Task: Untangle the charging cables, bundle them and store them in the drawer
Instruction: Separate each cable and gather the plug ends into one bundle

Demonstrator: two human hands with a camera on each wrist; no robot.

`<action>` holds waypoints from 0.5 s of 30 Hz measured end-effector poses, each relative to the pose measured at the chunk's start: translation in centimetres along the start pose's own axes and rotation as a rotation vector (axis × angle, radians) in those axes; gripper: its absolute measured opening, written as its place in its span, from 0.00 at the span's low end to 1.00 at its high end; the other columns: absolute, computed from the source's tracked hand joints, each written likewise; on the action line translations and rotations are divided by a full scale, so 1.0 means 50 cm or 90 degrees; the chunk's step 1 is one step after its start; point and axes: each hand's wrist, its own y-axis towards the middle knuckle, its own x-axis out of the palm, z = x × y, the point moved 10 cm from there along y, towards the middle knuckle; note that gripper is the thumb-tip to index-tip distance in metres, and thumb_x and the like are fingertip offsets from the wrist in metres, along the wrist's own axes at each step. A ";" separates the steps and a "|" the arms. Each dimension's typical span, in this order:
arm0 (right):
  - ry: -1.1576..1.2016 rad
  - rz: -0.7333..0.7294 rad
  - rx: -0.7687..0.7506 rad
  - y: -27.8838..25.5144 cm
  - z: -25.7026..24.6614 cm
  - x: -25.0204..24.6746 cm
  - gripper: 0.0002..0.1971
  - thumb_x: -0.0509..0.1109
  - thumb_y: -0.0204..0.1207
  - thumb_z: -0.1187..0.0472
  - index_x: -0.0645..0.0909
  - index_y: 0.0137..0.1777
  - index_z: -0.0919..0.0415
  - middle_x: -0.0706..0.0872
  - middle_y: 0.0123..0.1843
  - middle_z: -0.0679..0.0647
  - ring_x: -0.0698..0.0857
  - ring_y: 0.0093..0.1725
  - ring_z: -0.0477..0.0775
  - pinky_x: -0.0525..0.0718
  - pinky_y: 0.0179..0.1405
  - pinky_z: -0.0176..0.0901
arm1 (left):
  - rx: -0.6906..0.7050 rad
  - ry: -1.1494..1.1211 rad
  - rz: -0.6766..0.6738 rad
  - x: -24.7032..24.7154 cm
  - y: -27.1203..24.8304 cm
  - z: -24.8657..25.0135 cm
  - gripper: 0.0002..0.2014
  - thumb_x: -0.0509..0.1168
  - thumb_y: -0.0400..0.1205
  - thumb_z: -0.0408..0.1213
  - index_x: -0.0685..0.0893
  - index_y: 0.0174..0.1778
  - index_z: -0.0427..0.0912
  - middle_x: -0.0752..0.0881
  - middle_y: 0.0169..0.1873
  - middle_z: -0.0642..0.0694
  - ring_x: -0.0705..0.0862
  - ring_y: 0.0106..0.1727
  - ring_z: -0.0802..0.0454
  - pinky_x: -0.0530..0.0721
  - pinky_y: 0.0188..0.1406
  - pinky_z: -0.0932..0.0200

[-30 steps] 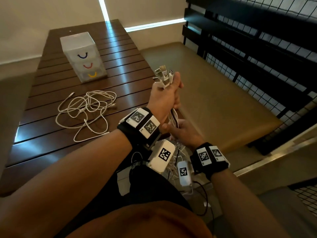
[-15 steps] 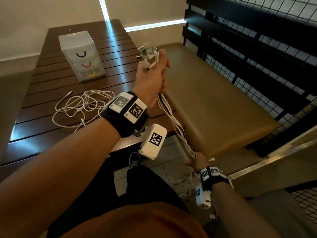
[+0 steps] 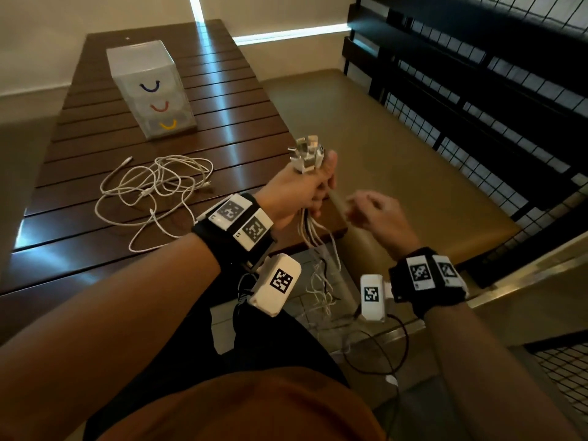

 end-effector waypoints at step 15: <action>-0.429 -0.173 -0.410 -0.017 -0.350 0.237 0.17 0.60 0.84 0.54 0.85 0.44 0.65 0.87 0.39 0.56 0.83 0.40 0.52 0.78 0.41 0.45 | 0.017 0.040 0.241 -0.107 -0.062 0.000 0.12 0.59 0.83 0.23 0.78 0.39 0.43 0.79 0.32 0.44 0.81 0.29 0.51 0.81 0.29 0.56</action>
